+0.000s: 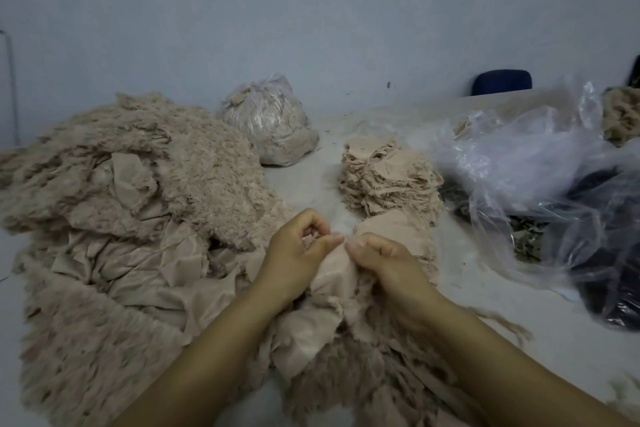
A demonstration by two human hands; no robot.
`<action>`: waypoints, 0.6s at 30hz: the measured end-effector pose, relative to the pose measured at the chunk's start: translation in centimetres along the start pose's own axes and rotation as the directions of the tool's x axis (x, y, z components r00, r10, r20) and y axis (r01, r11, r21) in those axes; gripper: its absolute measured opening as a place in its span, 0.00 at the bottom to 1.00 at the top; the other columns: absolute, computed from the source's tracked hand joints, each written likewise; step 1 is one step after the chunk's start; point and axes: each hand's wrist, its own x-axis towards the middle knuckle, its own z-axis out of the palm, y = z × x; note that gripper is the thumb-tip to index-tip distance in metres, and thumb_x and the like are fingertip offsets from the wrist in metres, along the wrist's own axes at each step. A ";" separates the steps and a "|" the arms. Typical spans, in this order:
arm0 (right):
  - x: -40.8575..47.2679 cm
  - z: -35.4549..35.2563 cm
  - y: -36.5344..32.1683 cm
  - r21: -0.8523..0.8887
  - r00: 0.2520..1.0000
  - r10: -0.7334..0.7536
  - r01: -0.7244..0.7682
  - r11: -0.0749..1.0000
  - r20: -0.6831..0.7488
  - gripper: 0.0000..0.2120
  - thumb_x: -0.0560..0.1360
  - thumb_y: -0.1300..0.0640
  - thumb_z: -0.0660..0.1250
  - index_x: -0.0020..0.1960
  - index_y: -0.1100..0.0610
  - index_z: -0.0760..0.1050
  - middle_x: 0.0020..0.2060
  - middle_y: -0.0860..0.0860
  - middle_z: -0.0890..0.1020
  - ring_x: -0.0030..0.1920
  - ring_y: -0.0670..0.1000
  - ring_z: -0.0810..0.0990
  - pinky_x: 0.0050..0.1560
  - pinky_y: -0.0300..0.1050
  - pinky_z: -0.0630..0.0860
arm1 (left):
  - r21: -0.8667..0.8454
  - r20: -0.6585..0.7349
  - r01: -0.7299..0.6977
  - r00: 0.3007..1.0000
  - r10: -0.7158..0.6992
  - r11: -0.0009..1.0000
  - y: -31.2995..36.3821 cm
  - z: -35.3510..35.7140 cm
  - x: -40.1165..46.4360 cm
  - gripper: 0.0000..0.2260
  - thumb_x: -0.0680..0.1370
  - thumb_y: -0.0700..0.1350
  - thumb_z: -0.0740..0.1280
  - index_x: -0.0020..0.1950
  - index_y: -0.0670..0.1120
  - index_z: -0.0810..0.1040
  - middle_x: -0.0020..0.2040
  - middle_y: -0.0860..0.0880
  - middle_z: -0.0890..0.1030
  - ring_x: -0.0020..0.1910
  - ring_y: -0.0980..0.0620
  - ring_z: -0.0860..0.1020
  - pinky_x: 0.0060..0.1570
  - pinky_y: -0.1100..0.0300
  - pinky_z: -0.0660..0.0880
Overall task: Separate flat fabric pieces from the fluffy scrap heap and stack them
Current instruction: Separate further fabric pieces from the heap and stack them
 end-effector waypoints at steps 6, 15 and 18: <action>0.9 -2.2 -0.7 0.176 0.958 0.006 0.047 0.983 -0.288 0.07 0.76 0.55 0.68 0.44 0.58 0.79 0.35 0.53 0.84 0.36 0.50 0.82 0.37 0.44 0.79 | 0.115 -0.120 0.161 0.982 -0.148 0.980 -2.7 -1.8 -0.6 0.14 0.74 0.56 0.68 0.32 0.52 0.73 0.32 0.54 0.80 0.34 0.53 0.78 0.36 0.58 0.69; 2.0 -0.8 -1.0 -0.117 0.984 -0.067 0.049 0.992 -0.163 0.09 0.78 0.57 0.66 0.48 0.63 0.79 0.40 0.57 0.83 0.40 0.51 0.80 0.41 0.44 0.76 | -0.217 0.205 0.357 0.927 -0.315 0.909 1.8 2.5 1.3 0.22 0.66 0.62 0.72 0.37 0.45 0.72 0.33 0.46 0.72 0.33 0.50 0.71 0.32 0.60 0.68; 2.1 -1.9 -1.0 -0.239 0.937 -0.145 0.069 0.969 -0.317 0.17 0.76 0.52 0.68 0.39 0.67 0.75 0.32 0.53 0.77 0.32 0.48 0.73 0.33 0.42 0.69 | -0.290 0.141 0.331 0.943 -0.302 0.898 1.6 2.9 1.6 0.14 0.75 0.50 0.69 0.36 0.45 0.68 0.33 0.44 0.68 0.32 0.49 0.66 0.31 0.57 0.63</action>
